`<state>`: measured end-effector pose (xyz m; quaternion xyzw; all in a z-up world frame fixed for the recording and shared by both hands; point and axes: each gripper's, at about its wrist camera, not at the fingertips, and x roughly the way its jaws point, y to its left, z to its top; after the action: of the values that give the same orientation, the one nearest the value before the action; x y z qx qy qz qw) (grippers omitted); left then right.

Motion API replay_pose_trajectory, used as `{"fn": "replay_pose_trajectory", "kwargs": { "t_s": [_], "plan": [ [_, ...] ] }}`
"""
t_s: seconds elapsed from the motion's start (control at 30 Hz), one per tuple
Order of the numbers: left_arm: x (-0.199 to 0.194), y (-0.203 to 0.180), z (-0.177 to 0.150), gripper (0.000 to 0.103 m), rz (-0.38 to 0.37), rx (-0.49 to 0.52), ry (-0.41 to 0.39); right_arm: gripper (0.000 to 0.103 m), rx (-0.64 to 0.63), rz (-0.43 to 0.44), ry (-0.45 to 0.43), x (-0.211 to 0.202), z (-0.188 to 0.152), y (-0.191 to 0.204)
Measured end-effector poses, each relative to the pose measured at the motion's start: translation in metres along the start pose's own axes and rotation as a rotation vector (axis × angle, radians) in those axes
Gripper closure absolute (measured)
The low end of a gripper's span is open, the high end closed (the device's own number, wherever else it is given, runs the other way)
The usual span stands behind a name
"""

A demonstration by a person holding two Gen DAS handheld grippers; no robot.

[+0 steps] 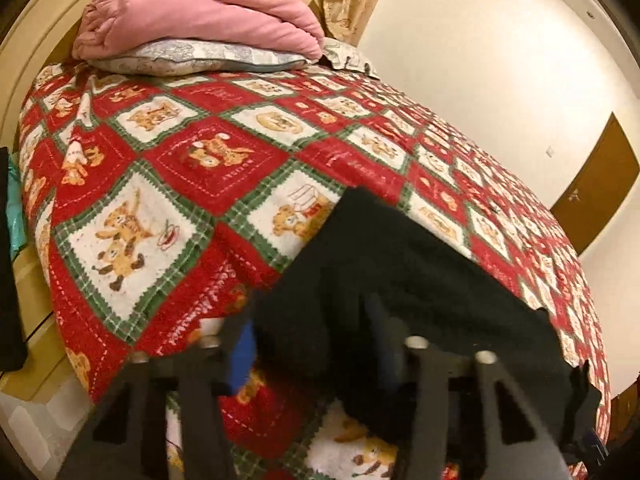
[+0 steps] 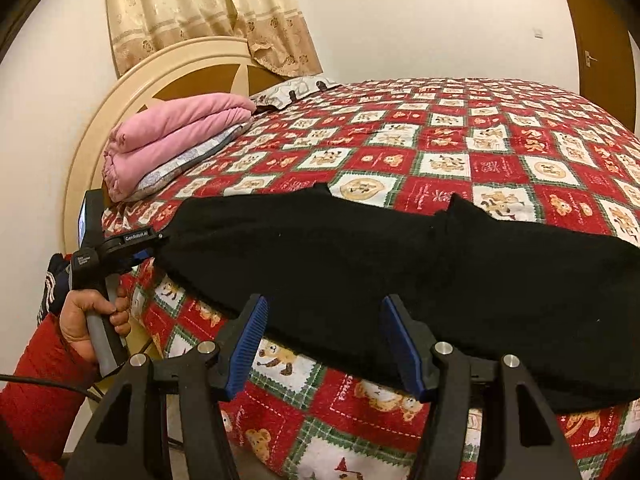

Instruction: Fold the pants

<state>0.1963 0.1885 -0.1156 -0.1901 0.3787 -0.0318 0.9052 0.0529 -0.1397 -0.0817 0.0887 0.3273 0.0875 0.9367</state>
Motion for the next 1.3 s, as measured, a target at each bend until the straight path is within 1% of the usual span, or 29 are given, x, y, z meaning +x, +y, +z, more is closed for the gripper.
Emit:
{"fn": "replay_pose_trajectory", "kwargs": {
  "t_s": [0.03, 0.07, 0.13, 0.17, 0.27, 0.33, 0.4, 0.47, 0.53, 0.57, 0.6, 0.63, 0.7, 0.8, 0.83, 0.87, 0.93, 0.97, 1.0, 1.03, 1.07, 1.1, 1.13, 1.17, 1.23, 1.3],
  "plan": [
    [-0.002, -0.003, 0.0, 0.069, -0.006, -0.006, -0.003, 0.042, 0.005, -0.003, -0.005, -0.002, 0.0, -0.001],
    [-0.005, -0.007, 0.001, 0.07, 0.008, 0.001, -0.017, 0.042, 0.01, -0.006, -0.009, -0.004, 0.0, -0.003],
    [-0.012, -0.018, 0.002, 0.073, 0.032, 0.034, -0.05, 0.042, 0.044, -0.019, -0.021, -0.009, 0.0, -0.011],
    [-0.019, -0.028, 0.002, 0.074, 0.038, 0.065, -0.079, 0.042, 0.057, -0.021, -0.025, -0.01, 0.0, -0.014],
    [-0.032, -0.051, 0.007, 0.076, 0.018, 0.126, -0.134, 0.042, 0.123, -0.049, -0.048, -0.019, 0.0, -0.033],
    [-0.043, -0.07, 0.012, 0.076, -0.026, 0.158, -0.163, 0.042, 0.175, -0.06, -0.063, -0.024, 0.002, -0.048],
    [-0.059, -0.097, 0.012, 0.076, -0.089, 0.219, -0.193, 0.042, 0.246, -0.073, -0.082, -0.032, 0.002, -0.069],
    [-0.075, -0.129, 0.005, 0.076, -0.15, 0.303, -0.218, 0.042, 0.297, -0.085, -0.098, -0.04, 0.002, -0.087],
    [-0.086, -0.162, -0.01, 0.076, -0.213, 0.397, -0.231, 0.042, 0.344, -0.095, -0.114, -0.047, 0.001, -0.103],
    [-0.088, -0.175, -0.018, 0.08, -0.24, 0.435, -0.229, 0.042, 0.376, -0.098, -0.125, -0.053, 0.0, -0.114],
    [-0.09, -0.192, -0.029, 0.088, -0.288, 0.483, -0.216, 0.042, 0.4, -0.095, -0.133, -0.058, -0.001, -0.122],
    [-0.09, -0.206, -0.042, 0.092, -0.338, 0.524, -0.186, 0.042, 0.414, -0.088, -0.138, -0.062, -0.002, -0.128],
    [-0.086, -0.23, -0.065, 0.092, -0.392, 0.586, -0.151, 0.041, 0.447, -0.066, -0.156, -0.071, -0.006, -0.14],
    [-0.075, -0.264, -0.111, 0.092, -0.446, 0.732, -0.095, 0.041, 0.471, -0.062, -0.162, -0.078, -0.012, -0.149],
    [-0.068, -0.274, -0.129, 0.092, -0.438, 0.792, -0.08, 0.041, 0.475, -0.062, -0.159, -0.079, -0.013, -0.151],
    [-0.067, -0.279, -0.141, 0.092, -0.43, 0.829, -0.064, 0.041, 0.479, -0.059, -0.155, -0.079, -0.014, -0.152],
    [-0.064, -0.283, -0.157, 0.091, -0.447, 0.874, -0.001, 0.041, 0.477, -0.053, -0.149, -0.081, -0.018, -0.153],
    [-0.066, -0.283, -0.16, 0.091, -0.456, 0.879, 0.014, 0.041, 0.475, -0.049, -0.147, -0.081, -0.02, -0.153],
    [-0.069, -0.283, -0.163, 0.089, -0.461, 0.888, 0.019, 0.041, 0.475, -0.036, -0.145, -0.081, -0.021, -0.153],
    [-0.071, -0.281, -0.163, 0.082, -0.454, 0.902, 0.011, 0.041, 0.475, -0.028, -0.142, -0.08, -0.022, -0.153],
    [-0.074, -0.278, -0.16, 0.07, -0.428, 0.919, -0.012, 0.041, 0.477, -0.017, -0.139, -0.079, -0.022, -0.152],
    [-0.079, -0.275, -0.157, 0.062, -0.395, 0.929, -0.042, 0.041, 0.478, 0.0, -0.137, -0.077, -0.022, -0.15],
    [-0.081, -0.265, -0.149, 0.046, -0.358, 0.92, -0.08, 0.041, 0.48, 0.021, -0.137, -0.075, -0.021, -0.148],
    [-0.082, -0.258, -0.145, 0.033, -0.338, 0.9, -0.103, 0.041, 0.48, 0.063, -0.133, -0.071, -0.017, -0.143],
    [-0.083, -0.232, -0.128, 0.026, -0.293, 0.823, -0.135, 0.036, 0.453, 0.126, -0.118, -0.06, -0.009, -0.13],
    [-0.078, -0.203, -0.109, 0.026, -0.242, 0.731, -0.136, 0.034, 0.405, 0.182, -0.105, -0.046, 0.002, -0.113]
  ]
}}
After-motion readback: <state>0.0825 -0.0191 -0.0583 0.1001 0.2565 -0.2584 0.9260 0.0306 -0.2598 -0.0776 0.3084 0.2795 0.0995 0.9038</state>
